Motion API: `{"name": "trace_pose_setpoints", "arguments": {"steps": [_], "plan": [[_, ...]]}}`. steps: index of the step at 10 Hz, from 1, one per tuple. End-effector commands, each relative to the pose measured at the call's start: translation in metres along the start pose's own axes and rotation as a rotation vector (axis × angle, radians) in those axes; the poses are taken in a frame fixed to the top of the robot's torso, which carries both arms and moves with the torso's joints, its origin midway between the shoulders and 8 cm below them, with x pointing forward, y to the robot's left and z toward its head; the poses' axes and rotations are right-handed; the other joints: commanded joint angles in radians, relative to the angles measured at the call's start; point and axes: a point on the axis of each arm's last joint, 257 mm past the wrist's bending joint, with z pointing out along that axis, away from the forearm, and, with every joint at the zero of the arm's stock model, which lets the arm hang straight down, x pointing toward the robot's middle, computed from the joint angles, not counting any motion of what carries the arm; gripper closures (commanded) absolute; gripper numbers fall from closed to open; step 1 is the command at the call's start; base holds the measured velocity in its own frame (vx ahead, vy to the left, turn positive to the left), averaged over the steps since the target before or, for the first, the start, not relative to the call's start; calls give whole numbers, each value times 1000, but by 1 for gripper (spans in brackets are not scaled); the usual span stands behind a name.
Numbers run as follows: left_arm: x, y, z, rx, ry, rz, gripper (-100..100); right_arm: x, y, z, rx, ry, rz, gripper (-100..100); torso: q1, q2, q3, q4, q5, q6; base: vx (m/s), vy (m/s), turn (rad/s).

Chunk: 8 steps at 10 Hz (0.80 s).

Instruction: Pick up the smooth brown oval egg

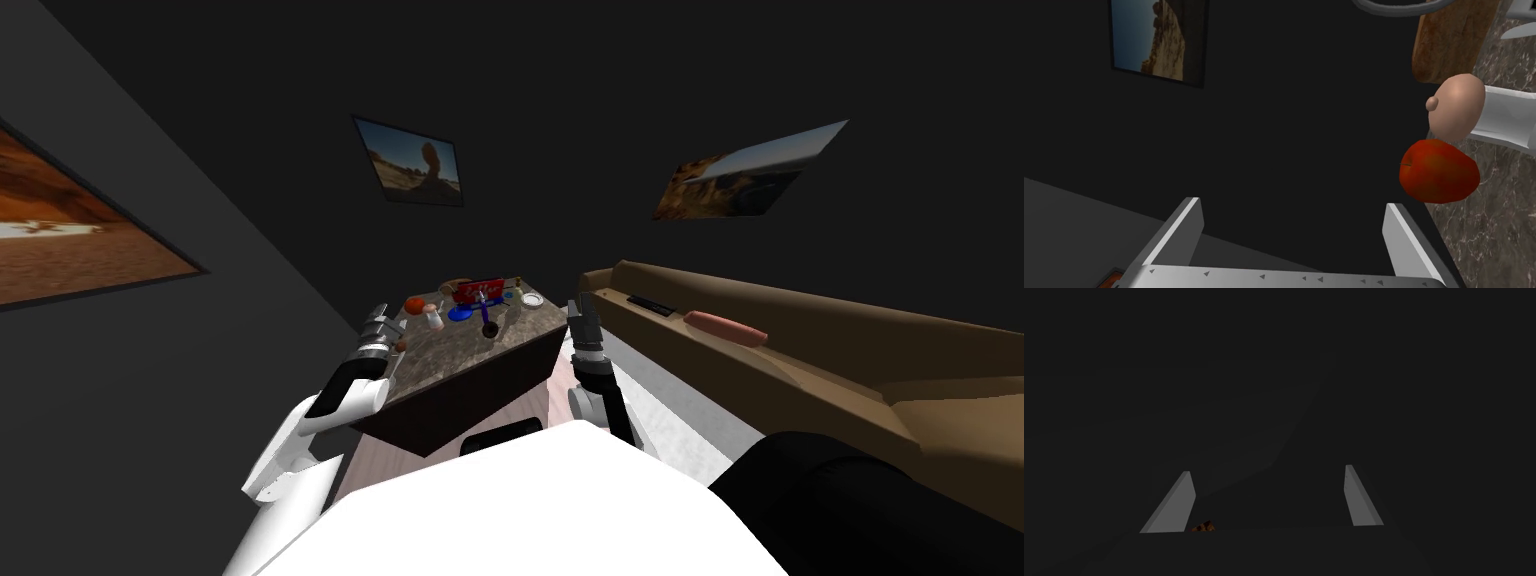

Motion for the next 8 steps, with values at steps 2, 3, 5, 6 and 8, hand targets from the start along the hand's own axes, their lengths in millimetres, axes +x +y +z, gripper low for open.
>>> {"name": "trace_pose_setpoints", "arguments": {"steps": [2, 3, 5, 6, 8], "plan": [[-19, 14, 10, -61, -55, -24, -100, 0, 0, 0, 0, 0, 0, 0, 0, 0, 0, 0, 0, 0, -7, -22, -55], [-21, 20, 9, -84, -65, -24, -100, 0, 0, 0, 0, 0, 0, 0, 0, 0, 0, 0, 0, 0, -3, -18, -52], [-35, 28, 14, -125, -104, -38, -100, 0, 0, 0, 0, 0, 0, 0, 1, 0, 0, 0, 0, 0, -3, -16, -70], [-36, 30, 13, -131, -107, -39, -100, 0, 0, 0, 0, 0, 0, 0, 1, 0, 0, 0, 0, -1, -1, -5, 11], [-51, 40, 16, -176, -147, -52, -100, 0, 0, 0, 0, 0, 0, 0, 1, 0, 0, 0, 0, 0, -3, -10, -78]]}}
